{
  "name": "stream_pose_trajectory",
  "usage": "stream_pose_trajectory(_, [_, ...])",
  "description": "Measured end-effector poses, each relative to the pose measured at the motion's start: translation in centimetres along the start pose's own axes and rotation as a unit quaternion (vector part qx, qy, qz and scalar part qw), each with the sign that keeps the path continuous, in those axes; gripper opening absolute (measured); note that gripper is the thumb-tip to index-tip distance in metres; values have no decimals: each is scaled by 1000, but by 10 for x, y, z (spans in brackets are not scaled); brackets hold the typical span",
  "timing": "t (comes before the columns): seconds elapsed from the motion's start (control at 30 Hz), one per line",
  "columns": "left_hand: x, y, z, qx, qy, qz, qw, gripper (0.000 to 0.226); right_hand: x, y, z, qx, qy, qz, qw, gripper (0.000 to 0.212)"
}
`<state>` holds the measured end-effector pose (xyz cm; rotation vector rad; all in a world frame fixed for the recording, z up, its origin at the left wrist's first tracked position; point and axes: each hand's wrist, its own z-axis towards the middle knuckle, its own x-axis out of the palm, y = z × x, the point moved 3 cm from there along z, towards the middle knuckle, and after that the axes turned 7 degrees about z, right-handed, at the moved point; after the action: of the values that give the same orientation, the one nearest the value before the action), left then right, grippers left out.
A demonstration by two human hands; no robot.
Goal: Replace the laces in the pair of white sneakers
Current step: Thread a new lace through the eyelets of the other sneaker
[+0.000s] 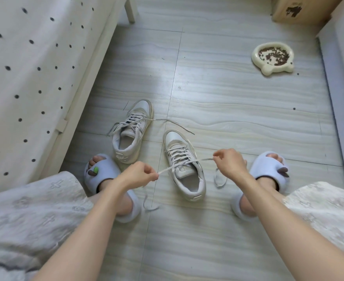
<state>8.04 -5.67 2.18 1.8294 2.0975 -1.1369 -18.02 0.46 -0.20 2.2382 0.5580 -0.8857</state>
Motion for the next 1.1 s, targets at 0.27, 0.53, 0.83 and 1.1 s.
stream_pose_trajectory(0.27, [-14, -34, -22, 88, -61, -171, 980, 23, 41, 59, -38, 1, 110, 255, 961, 45])
stream_pose_trajectory(0.53, [14, -27, -36, 99, -85, -93, 987, 18, 66, 70, -55, 179, 229, 671, 682, 22])
stream_pose_trajectory(0.83, [17, -24, -49, 91, -178, -52, 978, 8, 74, 57, -83, 181, 210, 670, 689, 21])
stream_pose_trajectory(1.1, [31, -13, -60, 123, -197, 26, 972, 11, 63, 70, -100, 122, 200, 646, 726, 13])
